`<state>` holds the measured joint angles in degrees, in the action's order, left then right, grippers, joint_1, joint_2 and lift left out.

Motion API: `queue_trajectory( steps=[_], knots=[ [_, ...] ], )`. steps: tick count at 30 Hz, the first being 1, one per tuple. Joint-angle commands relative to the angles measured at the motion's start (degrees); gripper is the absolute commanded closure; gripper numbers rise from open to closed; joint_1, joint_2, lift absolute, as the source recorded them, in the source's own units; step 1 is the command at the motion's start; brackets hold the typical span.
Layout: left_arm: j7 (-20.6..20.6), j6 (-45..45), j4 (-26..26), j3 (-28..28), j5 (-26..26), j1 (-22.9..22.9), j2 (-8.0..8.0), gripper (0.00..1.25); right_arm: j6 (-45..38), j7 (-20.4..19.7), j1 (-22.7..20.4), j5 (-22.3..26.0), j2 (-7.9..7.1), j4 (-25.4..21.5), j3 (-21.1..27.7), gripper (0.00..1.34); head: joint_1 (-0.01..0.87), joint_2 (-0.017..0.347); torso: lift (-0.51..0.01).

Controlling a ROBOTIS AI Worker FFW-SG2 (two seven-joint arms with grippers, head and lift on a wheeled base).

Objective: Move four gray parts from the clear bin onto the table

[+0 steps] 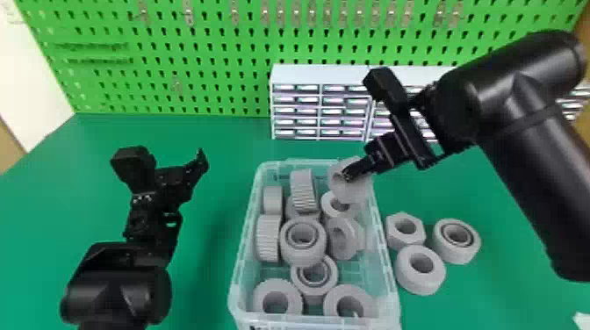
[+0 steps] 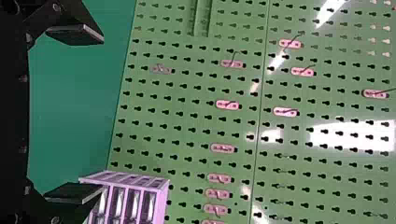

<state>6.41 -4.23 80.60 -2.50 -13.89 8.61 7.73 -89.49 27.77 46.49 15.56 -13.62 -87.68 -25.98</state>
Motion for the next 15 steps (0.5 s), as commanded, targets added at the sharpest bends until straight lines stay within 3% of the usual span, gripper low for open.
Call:
queue_trajectory(
  steps=[1,15],
  knots=[
    [0.00,0.01,0.00,-0.14,0.00,-0.08,0.00,0.16,-0.51,0.00,-0.52,-1.15,-0.09,-1.35,2.60,0.99,0.693,0.072,-0.052],
    [0.00,0.01,0.00,-0.14,0.00,-0.43,0.00,0.16,-0.59,0.00,-2.63,-3.87,-0.97,-4.69,9.54,0.99,0.693,0.072,-0.052]
  ],
)
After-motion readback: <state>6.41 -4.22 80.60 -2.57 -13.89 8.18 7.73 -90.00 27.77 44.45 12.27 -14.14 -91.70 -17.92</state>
